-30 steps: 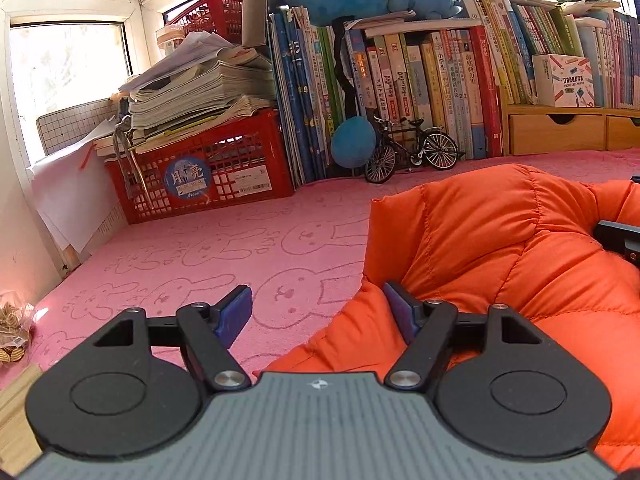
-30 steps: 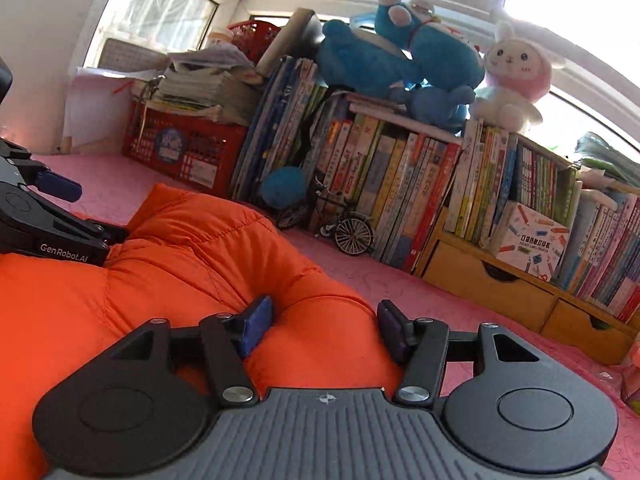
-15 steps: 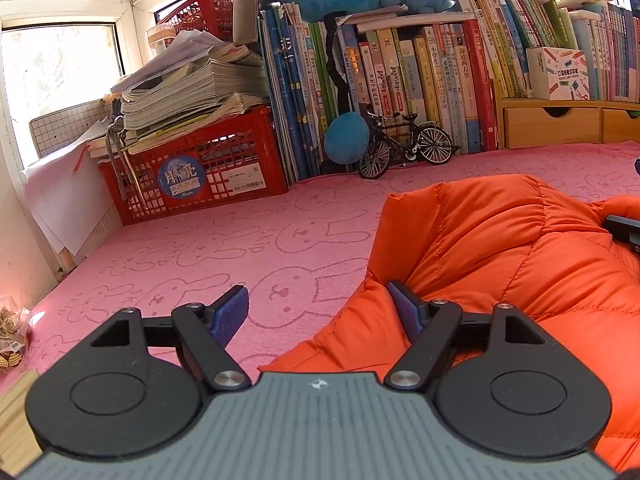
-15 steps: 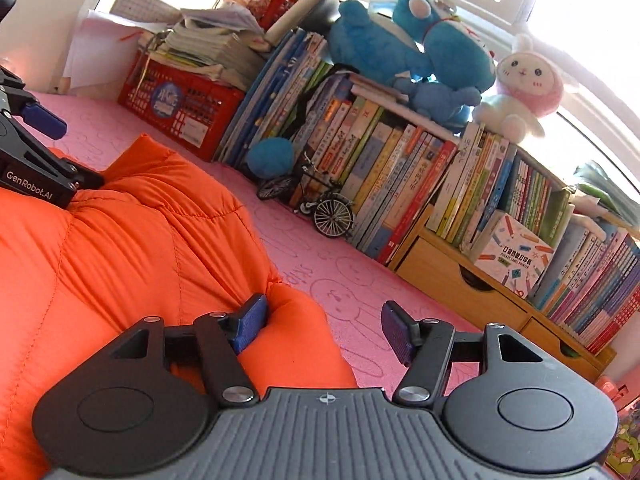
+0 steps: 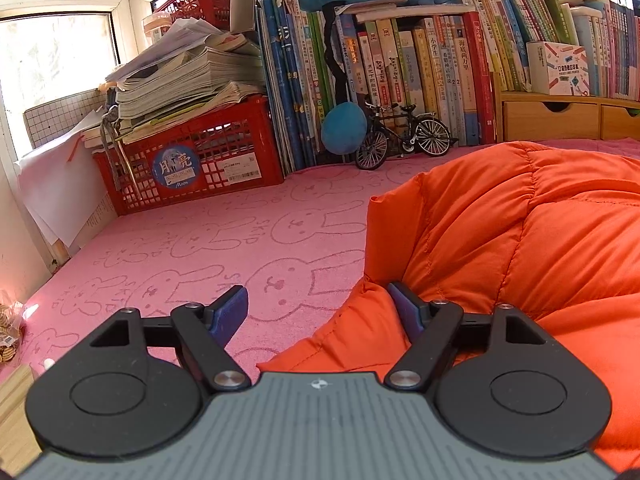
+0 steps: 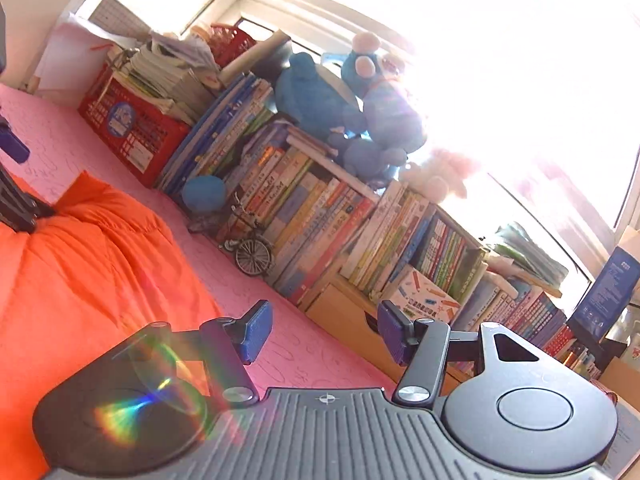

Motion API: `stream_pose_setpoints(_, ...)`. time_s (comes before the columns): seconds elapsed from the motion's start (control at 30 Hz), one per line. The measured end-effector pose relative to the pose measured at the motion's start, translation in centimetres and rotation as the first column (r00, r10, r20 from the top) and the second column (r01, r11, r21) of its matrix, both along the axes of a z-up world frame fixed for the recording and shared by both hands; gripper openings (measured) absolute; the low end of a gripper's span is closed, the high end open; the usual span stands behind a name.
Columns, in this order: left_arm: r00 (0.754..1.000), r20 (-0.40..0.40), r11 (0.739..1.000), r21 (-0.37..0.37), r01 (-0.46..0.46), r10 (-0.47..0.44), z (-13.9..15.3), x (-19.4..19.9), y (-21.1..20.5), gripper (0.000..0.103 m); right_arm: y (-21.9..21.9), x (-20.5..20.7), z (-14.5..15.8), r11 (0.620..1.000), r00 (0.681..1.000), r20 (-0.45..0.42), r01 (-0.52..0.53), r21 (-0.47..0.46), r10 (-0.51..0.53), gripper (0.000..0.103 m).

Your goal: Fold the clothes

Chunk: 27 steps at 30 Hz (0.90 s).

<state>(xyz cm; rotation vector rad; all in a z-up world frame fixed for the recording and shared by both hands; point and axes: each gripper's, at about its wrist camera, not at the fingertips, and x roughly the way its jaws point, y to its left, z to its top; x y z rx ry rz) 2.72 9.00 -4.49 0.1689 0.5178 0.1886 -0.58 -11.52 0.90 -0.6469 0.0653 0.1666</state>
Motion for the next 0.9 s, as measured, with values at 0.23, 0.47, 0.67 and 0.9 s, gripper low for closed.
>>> stream_pose_setpoints(0.23,1.000,0.002,1.000,-0.021,-0.005,0.005,0.1,0.0,0.4,0.078,6.5,-6.6,-1.0,0.935,0.936,0.024,-0.348,-0.063,0.350,0.061)
stream_pose_setpoints(0.47,1.000,-0.003,0.999,0.049,-0.018,0.018,-0.1,0.1,-0.6,0.078,5.8,-5.3,-4.3,0.934,0.941,-0.060,-0.337,-0.118,0.332,0.060)
stream_pose_setpoints(0.67,1.000,-0.020,0.998,0.056,-0.009,0.011,-0.2,0.4,-0.7,0.078,5.3,-4.7,-4.9,0.942,0.953,-0.041,-0.304,-0.144,0.302,0.063)
stream_pose_setpoints(0.9,1.000,-0.026,0.999,0.038,-0.001,0.002,-0.2,0.4,-0.5,0.078,3.4,-3.0,-3.9,0.959,0.964,-0.053,-0.264,-0.104,0.260,0.070)
